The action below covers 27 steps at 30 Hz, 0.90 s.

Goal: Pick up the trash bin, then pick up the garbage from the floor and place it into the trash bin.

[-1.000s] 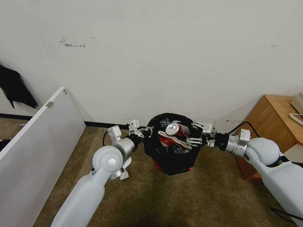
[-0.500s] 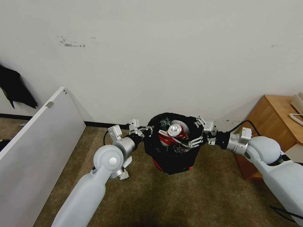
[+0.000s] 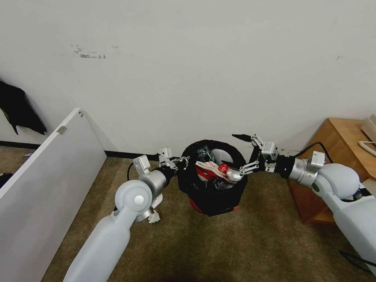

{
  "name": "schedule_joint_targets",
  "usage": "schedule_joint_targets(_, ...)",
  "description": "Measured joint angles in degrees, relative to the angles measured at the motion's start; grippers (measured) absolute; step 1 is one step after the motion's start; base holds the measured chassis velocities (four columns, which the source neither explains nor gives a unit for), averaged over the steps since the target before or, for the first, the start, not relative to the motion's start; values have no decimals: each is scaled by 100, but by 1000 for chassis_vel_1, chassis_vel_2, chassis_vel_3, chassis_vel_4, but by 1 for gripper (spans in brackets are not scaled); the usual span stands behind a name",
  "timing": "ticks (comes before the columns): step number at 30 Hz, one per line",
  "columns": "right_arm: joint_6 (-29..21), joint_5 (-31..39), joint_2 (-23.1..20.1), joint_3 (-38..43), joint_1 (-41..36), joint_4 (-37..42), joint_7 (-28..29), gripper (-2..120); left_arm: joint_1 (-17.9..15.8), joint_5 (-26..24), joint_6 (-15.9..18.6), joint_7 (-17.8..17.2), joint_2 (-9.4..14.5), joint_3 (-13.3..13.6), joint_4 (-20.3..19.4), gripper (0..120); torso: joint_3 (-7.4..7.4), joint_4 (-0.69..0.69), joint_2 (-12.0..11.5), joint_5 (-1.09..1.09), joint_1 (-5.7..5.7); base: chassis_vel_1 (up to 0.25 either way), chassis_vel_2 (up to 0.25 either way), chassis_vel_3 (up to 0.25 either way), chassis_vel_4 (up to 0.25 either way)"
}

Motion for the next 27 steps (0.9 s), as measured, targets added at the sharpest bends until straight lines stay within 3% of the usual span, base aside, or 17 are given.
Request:
schedule_joint_targets(15,-2,87,-13,100,-3,76,35,100,55,1,-9,9,10,-64,-27,3,0,0,0,0,0,0,0,0,0)
schedule_joint_targets(27,-29,235,16,290,27,93,381,100,149,-46,-19,14,50,-214,-151,3,0,0,0,0,0,0,0,0,0)
